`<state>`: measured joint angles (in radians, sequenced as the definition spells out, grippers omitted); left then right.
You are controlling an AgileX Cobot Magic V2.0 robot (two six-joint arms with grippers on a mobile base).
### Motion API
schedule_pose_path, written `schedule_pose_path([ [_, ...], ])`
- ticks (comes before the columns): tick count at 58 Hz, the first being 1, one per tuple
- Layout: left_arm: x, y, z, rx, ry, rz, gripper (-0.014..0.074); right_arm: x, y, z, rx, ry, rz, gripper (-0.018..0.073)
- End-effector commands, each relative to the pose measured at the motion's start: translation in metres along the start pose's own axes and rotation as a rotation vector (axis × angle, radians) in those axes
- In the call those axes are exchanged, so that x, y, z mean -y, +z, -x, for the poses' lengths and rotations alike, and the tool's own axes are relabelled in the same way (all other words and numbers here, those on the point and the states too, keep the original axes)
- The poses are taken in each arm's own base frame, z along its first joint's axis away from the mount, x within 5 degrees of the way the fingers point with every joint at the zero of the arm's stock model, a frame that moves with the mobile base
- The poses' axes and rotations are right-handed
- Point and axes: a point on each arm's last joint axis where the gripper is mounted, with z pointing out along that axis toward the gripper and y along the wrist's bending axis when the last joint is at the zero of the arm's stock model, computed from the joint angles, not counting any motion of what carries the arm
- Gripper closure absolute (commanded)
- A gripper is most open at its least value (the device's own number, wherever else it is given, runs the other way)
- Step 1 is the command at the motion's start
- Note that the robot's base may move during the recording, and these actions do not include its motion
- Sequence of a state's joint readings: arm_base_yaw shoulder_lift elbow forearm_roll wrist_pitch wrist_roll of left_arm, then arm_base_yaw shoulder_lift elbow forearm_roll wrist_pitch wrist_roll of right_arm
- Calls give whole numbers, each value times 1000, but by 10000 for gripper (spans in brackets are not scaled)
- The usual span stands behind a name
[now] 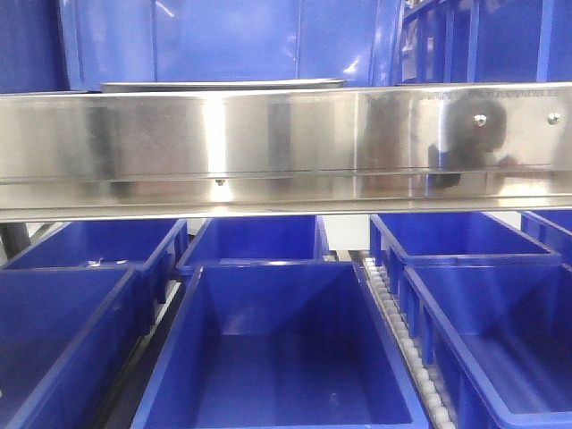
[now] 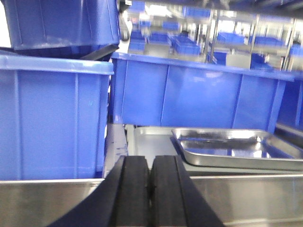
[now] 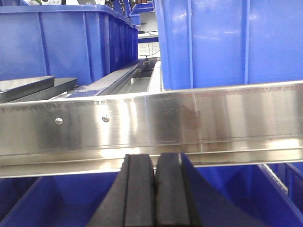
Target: Stack silver trays without gaps
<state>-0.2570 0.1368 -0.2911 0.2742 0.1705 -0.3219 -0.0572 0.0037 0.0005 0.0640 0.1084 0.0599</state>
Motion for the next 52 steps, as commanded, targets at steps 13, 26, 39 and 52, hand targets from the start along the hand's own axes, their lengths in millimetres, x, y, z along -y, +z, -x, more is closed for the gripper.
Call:
schedule_pose_path([
  [13,-5,-5,-54,66,-4,68,615,0,0,1,17,-2,1,638],
  [26,-8,-4,-74,17,-13,105,615,0,0,1,17,-2,1,638],
  [39,-9,-4,-75,3,59,107,615,0,0,1,17,-2,1,638],
  [52,-9,-5,-79,-39,16,114,615,0,0,1,17,-2,1,638],
])
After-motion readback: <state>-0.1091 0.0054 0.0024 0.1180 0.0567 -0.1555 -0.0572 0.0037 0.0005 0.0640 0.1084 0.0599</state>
